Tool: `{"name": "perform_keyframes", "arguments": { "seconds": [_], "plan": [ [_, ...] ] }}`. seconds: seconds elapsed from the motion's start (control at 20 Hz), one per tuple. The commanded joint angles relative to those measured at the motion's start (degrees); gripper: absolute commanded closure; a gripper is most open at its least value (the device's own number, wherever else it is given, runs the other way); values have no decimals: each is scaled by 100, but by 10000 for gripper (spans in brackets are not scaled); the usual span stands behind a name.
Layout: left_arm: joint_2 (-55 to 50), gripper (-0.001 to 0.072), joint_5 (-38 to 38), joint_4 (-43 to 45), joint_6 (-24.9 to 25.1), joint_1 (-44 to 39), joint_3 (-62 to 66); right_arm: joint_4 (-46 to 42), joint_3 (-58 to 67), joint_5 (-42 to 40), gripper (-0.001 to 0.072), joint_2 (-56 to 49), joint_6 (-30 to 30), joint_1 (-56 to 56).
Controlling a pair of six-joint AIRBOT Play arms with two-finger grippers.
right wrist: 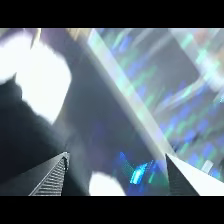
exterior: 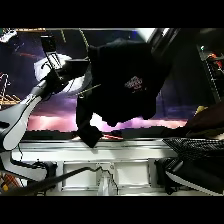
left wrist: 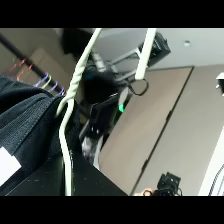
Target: Fold the clothes and pants, and hang the long-sleeved shirts on hangers.
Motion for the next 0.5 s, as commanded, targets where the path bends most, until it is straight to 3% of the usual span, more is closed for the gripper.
{"name": "perform_keyframes", "arguments": {
  "seconds": [0.0, 0.4, 0.45],
  "plan": [
    [4, 701, -2, 352, 2, -2, 2, 280, -323, 804, 15, -96, -201, -203],
    [4, 701, -2, 348, 0, -2, 2, 542, -1349, 208, 20, -203, -201, -577],
    [4, 701, -2, 348, 0, -2, 2, 627, -1373, 170, 77, -267, -201, -647]
  ]
}}
